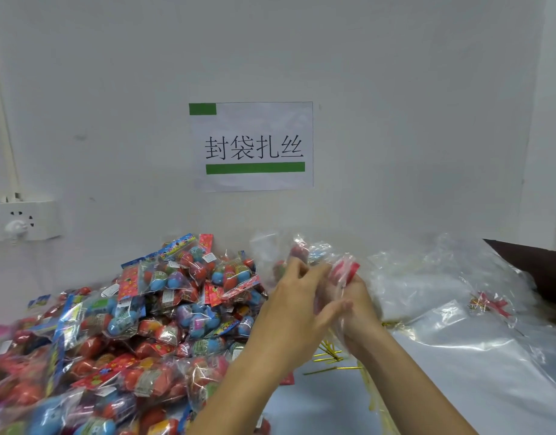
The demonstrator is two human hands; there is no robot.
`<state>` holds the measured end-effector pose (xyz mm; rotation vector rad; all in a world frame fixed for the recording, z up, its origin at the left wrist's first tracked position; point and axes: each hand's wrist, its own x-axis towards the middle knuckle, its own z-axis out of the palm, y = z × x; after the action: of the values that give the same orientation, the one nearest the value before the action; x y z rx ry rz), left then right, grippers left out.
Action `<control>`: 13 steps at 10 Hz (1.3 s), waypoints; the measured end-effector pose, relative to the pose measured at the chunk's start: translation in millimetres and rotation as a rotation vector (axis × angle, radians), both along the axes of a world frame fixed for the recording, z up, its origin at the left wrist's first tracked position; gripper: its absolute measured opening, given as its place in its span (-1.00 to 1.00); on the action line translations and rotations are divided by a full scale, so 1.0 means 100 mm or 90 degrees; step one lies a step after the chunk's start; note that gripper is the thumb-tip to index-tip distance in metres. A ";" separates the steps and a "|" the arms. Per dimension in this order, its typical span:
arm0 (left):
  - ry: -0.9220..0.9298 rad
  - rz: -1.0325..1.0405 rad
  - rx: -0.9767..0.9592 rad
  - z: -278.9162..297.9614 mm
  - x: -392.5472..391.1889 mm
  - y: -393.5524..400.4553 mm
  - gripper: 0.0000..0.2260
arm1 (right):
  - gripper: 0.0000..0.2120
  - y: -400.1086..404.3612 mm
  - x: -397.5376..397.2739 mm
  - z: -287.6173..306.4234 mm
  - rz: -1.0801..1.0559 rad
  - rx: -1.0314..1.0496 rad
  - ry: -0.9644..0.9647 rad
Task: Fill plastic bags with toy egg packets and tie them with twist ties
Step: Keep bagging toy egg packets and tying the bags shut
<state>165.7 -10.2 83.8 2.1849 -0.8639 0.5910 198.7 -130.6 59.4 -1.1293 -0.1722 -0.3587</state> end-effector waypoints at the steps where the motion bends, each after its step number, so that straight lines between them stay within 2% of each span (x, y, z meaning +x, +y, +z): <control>1: -0.016 -0.005 -0.089 -0.03 0.02 0.00 -0.86 | -0.84 0.00 0.03 -0.03 -0.023 -0.092 -0.030; 2: -0.090 -0.020 -0.119 0.01 0.00 -0.01 -0.86 | -0.74 -0.01 -0.01 -0.05 -0.075 -0.191 0.009; 3: -0.143 -0.136 -0.066 0.06 -0.10 -0.07 -0.86 | -0.80 -0.07 0.01 -0.14 -0.070 -0.086 0.128; 4: -0.140 -0.198 -0.015 0.06 -0.16 -0.12 -0.88 | -0.67 -0.16 -0.04 -0.15 -0.029 -0.014 0.167; 5: -0.111 -0.204 -0.074 0.08 -0.16 -0.08 -0.89 | -0.93 -0.18 -0.09 -0.03 0.016 -0.053 0.118; 6: 0.012 -0.136 -0.233 0.10 -0.08 -0.01 -0.79 | -0.72 -0.24 -0.06 0.03 -0.068 -0.165 0.123; 7: 0.064 0.118 -0.281 0.02 0.13 0.13 -0.77 | -0.72 -0.29 -0.14 0.09 -0.060 -0.148 0.150; 8: 0.317 0.120 -0.331 -0.07 0.29 0.31 -0.30 | -0.81 -0.36 -0.16 0.12 -0.020 -0.195 0.141; 9: 0.396 0.047 -0.431 -0.13 0.39 0.43 -0.59 | -0.77 -0.38 -0.17 0.13 0.023 -0.283 0.172; 10: 0.323 0.102 -0.424 -0.11 0.42 0.48 -0.94 | -0.88 -0.41 -0.15 0.14 -0.044 -0.331 0.192; 12: 0.390 0.118 -0.448 -0.06 0.45 0.46 -0.65 | -0.80 -0.41 -0.16 0.18 -0.095 -0.352 0.194; 13: 0.199 0.251 -0.352 -0.08 0.40 0.45 -0.48 | -0.78 -0.43 -0.16 0.20 -0.102 -0.348 0.203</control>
<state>205.6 34.4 76.2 1.8605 -0.0772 0.5686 182.3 -173.6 79.5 -1.7295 0.1130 -0.2735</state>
